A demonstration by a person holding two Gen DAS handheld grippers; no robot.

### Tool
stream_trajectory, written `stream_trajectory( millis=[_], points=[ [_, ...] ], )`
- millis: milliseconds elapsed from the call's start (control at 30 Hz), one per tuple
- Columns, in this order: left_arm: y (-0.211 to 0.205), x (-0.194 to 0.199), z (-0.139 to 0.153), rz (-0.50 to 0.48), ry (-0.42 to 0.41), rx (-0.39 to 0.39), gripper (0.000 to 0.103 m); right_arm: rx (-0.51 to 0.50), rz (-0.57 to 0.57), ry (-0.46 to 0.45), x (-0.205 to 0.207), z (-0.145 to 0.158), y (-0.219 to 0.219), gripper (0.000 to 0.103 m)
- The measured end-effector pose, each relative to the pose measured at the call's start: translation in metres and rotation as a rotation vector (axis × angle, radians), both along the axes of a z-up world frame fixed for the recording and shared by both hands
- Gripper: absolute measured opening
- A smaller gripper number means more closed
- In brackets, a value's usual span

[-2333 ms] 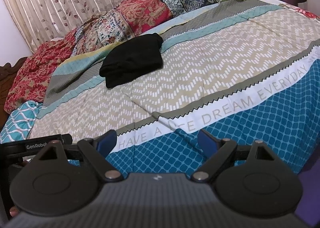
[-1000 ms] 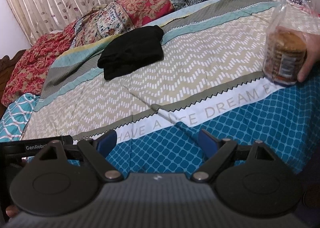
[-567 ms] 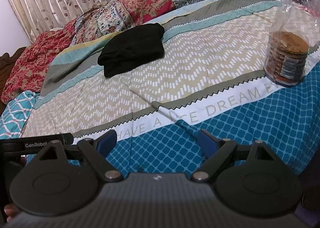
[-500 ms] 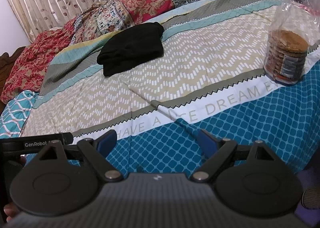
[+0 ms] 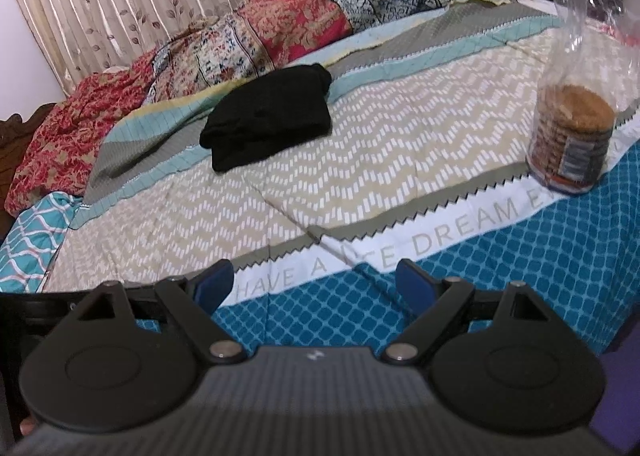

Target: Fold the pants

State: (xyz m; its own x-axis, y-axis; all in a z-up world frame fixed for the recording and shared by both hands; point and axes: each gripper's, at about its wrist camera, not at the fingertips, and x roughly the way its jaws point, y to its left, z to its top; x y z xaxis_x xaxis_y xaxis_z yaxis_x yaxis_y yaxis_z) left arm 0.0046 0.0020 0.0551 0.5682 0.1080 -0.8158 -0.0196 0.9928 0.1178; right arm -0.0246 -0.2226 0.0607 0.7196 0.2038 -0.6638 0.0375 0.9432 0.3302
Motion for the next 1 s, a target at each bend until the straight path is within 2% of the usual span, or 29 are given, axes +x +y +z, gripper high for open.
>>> stream_trajectory(
  millis=[500, 1000],
  points=[
    [0.005, 0.005, -0.007, 0.017, 0.029, -0.021, 0.103, -0.017, -0.003, -0.006, 0.006, 0.002, 0.002, 0.09],
    [0.004, 0.01, -0.004, 0.012, 0.025, -0.011, 0.103, -0.019, -0.002, -0.02, 0.014, 0.007, 0.001, 0.09]
  ],
)
